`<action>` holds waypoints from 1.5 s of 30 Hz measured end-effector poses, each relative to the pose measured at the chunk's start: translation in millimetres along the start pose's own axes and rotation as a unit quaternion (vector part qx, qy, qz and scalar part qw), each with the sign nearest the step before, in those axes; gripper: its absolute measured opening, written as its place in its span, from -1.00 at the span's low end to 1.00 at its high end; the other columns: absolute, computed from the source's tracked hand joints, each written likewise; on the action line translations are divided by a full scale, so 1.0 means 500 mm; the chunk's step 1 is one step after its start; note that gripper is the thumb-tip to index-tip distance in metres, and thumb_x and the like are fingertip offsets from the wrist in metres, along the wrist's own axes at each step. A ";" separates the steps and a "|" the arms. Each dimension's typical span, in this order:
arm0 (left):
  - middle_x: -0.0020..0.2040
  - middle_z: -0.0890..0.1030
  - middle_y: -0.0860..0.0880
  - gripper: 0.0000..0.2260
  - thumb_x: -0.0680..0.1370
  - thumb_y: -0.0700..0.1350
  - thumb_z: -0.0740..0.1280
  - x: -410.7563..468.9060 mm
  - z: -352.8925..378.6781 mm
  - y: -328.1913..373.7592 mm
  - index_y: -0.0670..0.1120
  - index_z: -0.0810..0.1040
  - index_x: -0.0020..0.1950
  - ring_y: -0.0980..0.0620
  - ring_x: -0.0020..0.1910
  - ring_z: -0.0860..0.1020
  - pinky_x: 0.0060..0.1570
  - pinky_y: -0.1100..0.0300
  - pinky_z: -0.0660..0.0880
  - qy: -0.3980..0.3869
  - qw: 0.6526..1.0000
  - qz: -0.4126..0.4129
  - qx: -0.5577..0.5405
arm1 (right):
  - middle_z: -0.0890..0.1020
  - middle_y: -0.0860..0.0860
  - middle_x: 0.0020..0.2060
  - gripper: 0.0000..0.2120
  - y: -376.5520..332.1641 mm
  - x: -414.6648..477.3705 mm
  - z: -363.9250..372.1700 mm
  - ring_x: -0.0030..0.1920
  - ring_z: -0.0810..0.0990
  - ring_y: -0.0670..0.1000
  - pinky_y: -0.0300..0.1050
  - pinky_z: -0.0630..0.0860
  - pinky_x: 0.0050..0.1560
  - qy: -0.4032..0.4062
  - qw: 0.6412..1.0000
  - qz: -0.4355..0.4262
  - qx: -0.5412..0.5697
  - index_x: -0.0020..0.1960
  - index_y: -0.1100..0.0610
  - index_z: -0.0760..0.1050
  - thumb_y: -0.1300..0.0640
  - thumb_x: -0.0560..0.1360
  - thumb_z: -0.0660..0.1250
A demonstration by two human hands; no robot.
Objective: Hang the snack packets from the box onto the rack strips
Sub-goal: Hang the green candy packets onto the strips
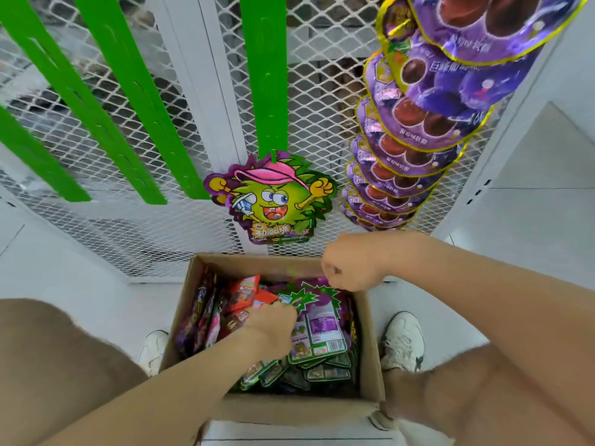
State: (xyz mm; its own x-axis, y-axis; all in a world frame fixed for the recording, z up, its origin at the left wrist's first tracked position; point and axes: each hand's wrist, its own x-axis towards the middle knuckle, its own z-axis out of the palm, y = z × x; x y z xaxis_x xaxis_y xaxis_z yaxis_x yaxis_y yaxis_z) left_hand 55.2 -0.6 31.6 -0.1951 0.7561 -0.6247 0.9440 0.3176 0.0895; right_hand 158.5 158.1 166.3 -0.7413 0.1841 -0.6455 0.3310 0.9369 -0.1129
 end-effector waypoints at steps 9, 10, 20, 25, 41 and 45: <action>-0.45 0.45 0.01 -0.87 0.50 -0.29 0.33 -0.105 -0.233 -0.077 -0.22 0.50 -0.25 0.02 -0.43 0.42 -0.49 0.25 0.30 0.121 0.947 -0.011 -0.298 | 0.64 0.04 0.04 -0.43 0.050 -0.038 -0.060 0.07 0.62 0.09 -0.05 0.54 0.03 0.038 0.998 0.043 0.023 0.26 0.10 0.56 -0.12 0.37 0.62; -0.47 0.44 0.03 -0.89 0.49 -0.31 0.34 -0.121 -0.249 -0.087 -0.22 0.52 -0.24 0.05 -0.45 0.40 -0.52 0.28 0.27 0.134 0.931 -0.018 -0.340 | 0.63 0.02 -0.17 -0.62 0.056 -0.045 -0.068 -0.12 0.61 0.06 -0.05 0.49 -0.11 0.054 0.997 0.022 0.052 0.04 0.11 0.62 -0.10 0.40 0.61; 0.10 0.66 0.04 -0.60 0.47 -0.30 0.40 -0.167 -0.343 -0.153 -0.04 0.58 0.28 -0.01 0.04 0.62 0.01 0.18 0.46 0.407 0.851 -0.031 -0.331 | 0.47 -0.02 -0.55 -0.58 0.029 -0.072 -0.112 -0.46 0.28 -0.15 -0.06 0.32 -0.37 0.334 0.909 -0.032 0.248 -0.35 0.13 0.51 -0.11 0.54 0.49; 0.25 0.63 0.10 -0.53 0.54 -0.34 0.27 -0.190 -0.412 -0.115 -0.04 0.53 0.42 0.12 0.13 0.58 0.10 0.23 0.50 0.468 0.805 0.078 -0.355 | 0.42 0.02 -0.51 -0.59 -0.009 -0.062 -0.144 -0.43 0.37 0.03 -0.04 0.25 -0.31 0.538 0.821 0.019 0.190 -0.32 0.14 0.46 -0.05 0.62 0.39; -0.15 0.76 0.00 -0.48 0.54 0.43 0.20 -0.174 -0.476 -0.079 0.06 0.73 -0.03 -0.10 -0.01 0.72 0.27 -0.22 0.53 0.365 0.816 0.059 -0.444 | 0.40 0.05 -0.50 -0.59 -0.031 -0.057 -0.182 -0.41 0.38 0.06 -0.01 0.18 -0.30 0.590 0.773 0.040 0.229 -0.24 0.19 0.53 -0.03 0.69 0.27; -0.09 0.72 -0.31 -0.57 0.68 0.18 0.32 -0.187 -0.478 -0.078 -0.16 0.74 -0.03 -0.26 -0.12 0.71 0.05 -0.05 0.64 0.357 0.785 0.076 -0.500 | 0.42 0.07 -0.51 -0.59 -0.048 -0.068 -0.182 -0.40 0.40 0.09 0.03 0.15 -0.28 0.612 0.757 0.048 0.221 -0.25 0.19 0.55 -0.02 0.67 0.29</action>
State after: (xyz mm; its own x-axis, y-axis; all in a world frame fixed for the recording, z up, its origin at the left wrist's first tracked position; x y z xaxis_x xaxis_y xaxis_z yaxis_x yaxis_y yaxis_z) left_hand -26.8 53.3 272.0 -0.5374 0.8432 0.0152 0.3598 0.2129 0.9084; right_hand 122.6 156.4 259.7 -0.5974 0.6365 0.4878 0.3804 0.7605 -0.5263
